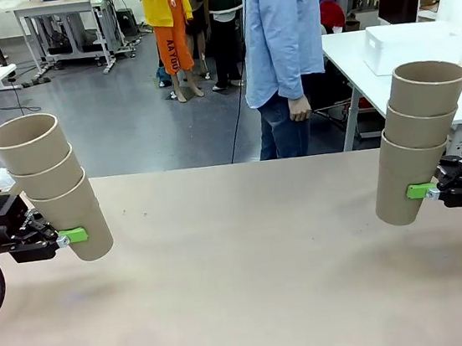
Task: Stack the cups and store them in the basket.
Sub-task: Place the stack of Reusable plastic cups into the Pantry Basket.
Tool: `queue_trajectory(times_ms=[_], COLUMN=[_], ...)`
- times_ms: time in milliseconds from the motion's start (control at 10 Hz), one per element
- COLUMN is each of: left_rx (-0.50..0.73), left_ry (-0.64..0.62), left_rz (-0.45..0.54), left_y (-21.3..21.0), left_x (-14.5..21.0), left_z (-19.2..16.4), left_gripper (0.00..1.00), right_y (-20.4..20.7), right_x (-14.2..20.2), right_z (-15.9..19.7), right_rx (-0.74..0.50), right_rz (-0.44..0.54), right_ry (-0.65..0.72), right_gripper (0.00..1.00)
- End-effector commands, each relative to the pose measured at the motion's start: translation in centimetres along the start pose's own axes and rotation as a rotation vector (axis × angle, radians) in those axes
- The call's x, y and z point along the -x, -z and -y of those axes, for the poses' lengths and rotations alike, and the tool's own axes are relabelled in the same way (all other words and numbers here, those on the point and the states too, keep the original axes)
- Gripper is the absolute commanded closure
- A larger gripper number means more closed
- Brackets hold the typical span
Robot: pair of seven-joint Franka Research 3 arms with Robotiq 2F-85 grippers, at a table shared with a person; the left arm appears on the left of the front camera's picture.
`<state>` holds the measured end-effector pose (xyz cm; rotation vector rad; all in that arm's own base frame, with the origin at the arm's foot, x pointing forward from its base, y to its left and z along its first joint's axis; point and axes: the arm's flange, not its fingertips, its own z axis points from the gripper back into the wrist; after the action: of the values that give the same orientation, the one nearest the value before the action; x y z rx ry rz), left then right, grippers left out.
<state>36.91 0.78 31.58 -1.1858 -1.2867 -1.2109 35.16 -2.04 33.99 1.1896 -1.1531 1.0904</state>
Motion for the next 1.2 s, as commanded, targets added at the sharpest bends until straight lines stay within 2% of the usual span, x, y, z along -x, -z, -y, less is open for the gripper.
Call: queue_trajectory(times_ms=[0,1100], left_rx=[-0.009,-0.009], left_ry=[0.012,0.012], left_rz=[0.018,0.018], left_y=[0.01,0.01], left_x=[-0.37,-0.37], left_z=[-0.15,-0.15], left_gripper=[0.14,0.14], right_y=[0.27,0.27], right_x=[-0.38,-0.38], right_z=[0.06,0.06], right_rx=[-0.002,-0.002], right_rz=[-0.001,-0.001], right_ry=[-0.010,-0.010], right_gripper=[0.15,0.15])
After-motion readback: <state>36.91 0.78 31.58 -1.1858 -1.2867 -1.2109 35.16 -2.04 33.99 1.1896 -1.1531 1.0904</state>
